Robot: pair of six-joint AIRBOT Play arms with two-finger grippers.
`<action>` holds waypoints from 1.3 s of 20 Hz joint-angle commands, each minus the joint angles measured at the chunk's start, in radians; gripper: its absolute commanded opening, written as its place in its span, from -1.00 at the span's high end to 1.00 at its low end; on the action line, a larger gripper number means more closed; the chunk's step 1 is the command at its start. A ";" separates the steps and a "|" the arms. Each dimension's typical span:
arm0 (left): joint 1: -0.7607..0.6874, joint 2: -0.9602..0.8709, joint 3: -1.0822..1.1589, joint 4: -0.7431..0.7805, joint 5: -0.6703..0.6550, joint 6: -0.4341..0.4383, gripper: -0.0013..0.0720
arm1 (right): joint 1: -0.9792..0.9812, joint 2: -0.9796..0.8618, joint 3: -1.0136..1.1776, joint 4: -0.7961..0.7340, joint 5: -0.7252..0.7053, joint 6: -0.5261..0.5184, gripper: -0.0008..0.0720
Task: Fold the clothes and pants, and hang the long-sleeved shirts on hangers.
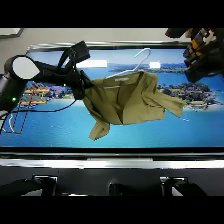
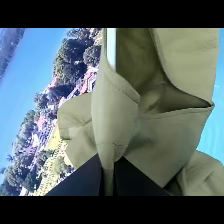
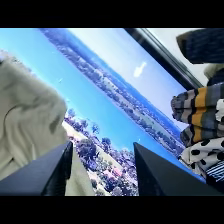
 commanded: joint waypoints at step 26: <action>-0.018 0.140 0.000 -0.057 -0.104 -0.001 0.88 | -0.334 -0.257 -0.002 0.646 0.303 -0.772 -0.55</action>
